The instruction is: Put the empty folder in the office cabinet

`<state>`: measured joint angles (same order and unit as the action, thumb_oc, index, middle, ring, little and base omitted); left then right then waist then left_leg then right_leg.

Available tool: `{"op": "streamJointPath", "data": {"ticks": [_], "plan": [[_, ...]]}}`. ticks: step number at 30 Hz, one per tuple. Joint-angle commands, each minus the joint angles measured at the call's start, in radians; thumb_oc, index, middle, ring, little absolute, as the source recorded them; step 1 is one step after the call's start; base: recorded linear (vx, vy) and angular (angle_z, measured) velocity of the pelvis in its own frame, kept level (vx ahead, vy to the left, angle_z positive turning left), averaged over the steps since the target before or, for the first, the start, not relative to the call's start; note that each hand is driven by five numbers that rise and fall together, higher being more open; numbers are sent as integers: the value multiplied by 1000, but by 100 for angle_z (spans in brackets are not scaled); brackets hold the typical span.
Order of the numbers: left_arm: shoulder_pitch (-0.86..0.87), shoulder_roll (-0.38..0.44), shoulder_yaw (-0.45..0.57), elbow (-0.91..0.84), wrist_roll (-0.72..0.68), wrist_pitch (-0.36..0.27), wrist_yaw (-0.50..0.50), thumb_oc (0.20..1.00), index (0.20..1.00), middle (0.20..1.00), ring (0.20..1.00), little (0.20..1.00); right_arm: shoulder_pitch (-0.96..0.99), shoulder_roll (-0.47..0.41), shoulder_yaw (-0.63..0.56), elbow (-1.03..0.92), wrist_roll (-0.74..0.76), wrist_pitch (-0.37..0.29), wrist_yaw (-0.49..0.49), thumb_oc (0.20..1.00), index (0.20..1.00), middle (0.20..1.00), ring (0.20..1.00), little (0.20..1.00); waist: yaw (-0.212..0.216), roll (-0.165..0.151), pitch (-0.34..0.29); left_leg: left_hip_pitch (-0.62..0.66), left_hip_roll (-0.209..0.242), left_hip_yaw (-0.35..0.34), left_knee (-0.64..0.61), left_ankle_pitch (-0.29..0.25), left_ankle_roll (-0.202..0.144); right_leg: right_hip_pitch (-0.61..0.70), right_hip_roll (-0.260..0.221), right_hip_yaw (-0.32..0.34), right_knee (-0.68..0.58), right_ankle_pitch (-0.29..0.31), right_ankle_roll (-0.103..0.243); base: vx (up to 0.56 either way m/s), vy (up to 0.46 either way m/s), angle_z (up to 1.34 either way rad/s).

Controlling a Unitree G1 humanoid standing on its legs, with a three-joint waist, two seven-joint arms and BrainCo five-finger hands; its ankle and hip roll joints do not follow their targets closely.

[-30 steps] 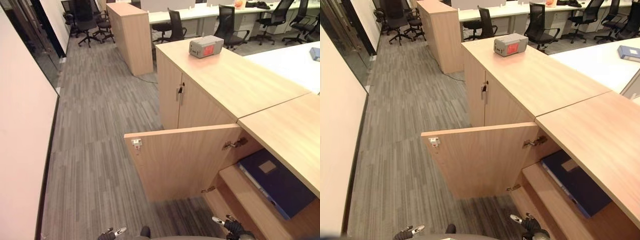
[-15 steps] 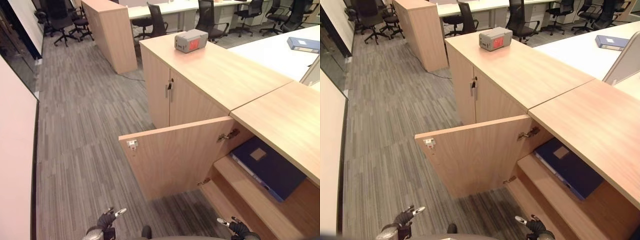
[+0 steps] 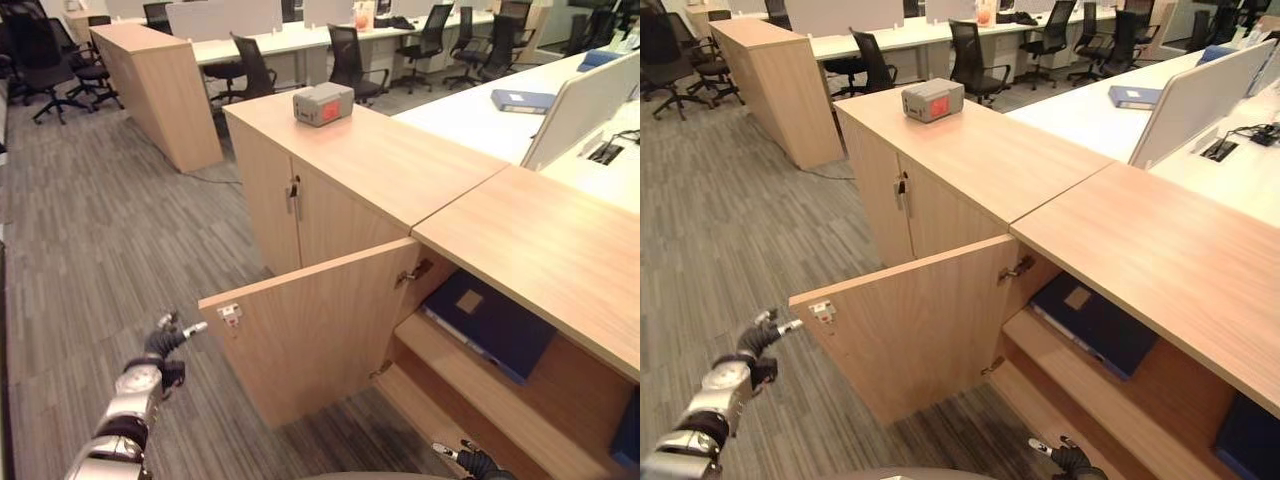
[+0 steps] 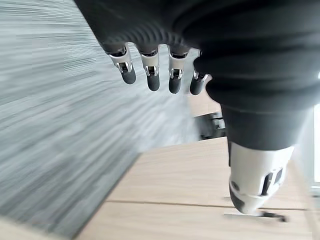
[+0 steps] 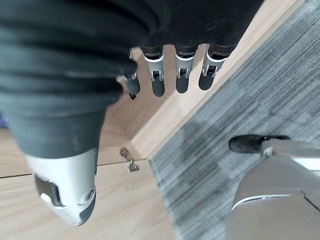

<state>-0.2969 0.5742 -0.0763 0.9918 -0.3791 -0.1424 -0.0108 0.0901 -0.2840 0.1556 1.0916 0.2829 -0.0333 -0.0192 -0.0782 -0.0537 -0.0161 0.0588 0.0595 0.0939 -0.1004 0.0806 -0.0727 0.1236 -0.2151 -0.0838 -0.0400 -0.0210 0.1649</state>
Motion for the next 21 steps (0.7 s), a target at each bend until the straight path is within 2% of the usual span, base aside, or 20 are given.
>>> {"op": "streamJointPath", "data": {"ticks": [1,7,16,21], "plan": [[-117,41,24,51,-15,-42,3,1000,1000,1000,1000,1000,-43,-13,23,-20,-42,-19,10,1000,1000,1000,1000,1000,5,20,42,68,-5,-3,45,-160,10,-65,-46,22,77,31,90,12,17,-17],[-147,20,-35,31,29,-37,-13,1000,1000,1000,1000,1000,-37,-4,24,1,-49,-10,15,1000,1000,1000,1000,1000,-7,13,40,81,-3,15,44,-166,12,-70,-47,34,76,40,97,8,8,-12],[-74,-111,-135,-132,43,-39,-69,1000,1000,1000,1000,1000,-32,-1,-32,73,-47,6,13,1000,1000,1000,1000,1000,-7,19,38,91,-9,10,39,-169,18,-56,-59,19,72,36,97,-8,9,-3],[-27,-145,-165,-210,28,-36,-97,1000,1000,1000,1000,1000,-36,5,-46,81,-45,11,15,1000,1000,1000,1000,1000,-3,20,40,89,-15,7,39,-169,21,-56,-65,11,74,38,97,-16,10,3]]}}
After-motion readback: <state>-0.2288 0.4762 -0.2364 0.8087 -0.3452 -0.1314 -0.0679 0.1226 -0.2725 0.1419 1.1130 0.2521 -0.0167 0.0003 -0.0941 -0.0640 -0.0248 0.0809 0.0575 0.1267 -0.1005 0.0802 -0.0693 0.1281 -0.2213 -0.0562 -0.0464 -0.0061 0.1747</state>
